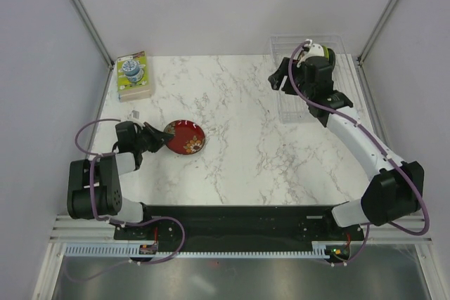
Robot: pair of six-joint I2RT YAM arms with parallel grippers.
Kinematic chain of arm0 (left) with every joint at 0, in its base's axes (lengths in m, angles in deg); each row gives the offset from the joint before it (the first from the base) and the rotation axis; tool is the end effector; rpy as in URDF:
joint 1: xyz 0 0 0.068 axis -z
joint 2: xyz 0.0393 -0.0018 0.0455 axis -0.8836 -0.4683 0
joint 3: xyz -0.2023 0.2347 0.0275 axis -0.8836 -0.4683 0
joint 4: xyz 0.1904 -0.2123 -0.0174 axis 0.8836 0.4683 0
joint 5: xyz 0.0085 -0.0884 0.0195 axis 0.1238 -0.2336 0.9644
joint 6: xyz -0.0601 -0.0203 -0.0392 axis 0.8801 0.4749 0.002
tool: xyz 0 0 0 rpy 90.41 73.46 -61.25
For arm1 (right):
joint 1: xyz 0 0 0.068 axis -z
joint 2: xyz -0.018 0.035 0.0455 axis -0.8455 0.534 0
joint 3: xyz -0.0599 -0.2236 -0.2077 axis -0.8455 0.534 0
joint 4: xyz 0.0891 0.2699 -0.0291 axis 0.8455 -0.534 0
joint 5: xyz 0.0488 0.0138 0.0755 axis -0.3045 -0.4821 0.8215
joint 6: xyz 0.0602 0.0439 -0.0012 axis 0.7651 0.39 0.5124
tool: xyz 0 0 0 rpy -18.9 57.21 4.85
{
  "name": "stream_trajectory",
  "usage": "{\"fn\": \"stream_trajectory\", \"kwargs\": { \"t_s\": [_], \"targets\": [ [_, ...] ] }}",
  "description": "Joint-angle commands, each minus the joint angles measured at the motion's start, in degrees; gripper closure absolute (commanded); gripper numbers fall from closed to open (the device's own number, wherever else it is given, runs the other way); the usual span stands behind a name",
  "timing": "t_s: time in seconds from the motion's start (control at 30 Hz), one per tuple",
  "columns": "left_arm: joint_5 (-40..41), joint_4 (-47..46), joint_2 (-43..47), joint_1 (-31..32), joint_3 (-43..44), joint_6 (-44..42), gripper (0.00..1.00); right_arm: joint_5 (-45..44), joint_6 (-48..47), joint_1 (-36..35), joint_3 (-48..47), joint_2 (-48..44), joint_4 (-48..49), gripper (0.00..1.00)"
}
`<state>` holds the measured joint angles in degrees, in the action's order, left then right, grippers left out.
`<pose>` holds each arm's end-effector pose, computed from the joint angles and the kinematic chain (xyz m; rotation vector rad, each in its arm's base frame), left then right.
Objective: Unload the plates from the dish rack
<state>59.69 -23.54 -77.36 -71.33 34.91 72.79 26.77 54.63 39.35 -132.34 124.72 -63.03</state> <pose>0.2806 0.0141 0.1425 -0.6483 2.1132 -0.8774 0.3605 0.1207 0.3731 0.1204 1.9638 0.5250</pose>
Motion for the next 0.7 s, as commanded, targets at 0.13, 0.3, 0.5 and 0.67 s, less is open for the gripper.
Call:
{"fn": "stream_trajectory", "kwargs": {
  "t_s": [0.13, 0.3, 0.5, 0.67],
  "targets": [
    [4.3, 0.0, -2.7, -0.4, 2.2, -6.2, 0.98, -3.0, -5.3, 5.3, -8.1, 3.5, -4.3, 0.23],
    [7.7, 6.5, -3.6, -0.4, 4.6, -7.9, 0.76, -12.1, -7.7, 8.0, -17.6, 12.0, -10.5, 0.20],
    [10.8, 14.3, -2.6, -0.4, 7.6, -9.5, 0.49, -14.6, -10.0, 10.5, -27.0, 22.3, -13.2, 0.20],
    [12.9, 16.2, -1.5, -0.5, 8.1, -9.0, 0.47, -14.9, -11.1, 12.2, -31.4, 27.6, -13.2, 0.20]
  ]
}}
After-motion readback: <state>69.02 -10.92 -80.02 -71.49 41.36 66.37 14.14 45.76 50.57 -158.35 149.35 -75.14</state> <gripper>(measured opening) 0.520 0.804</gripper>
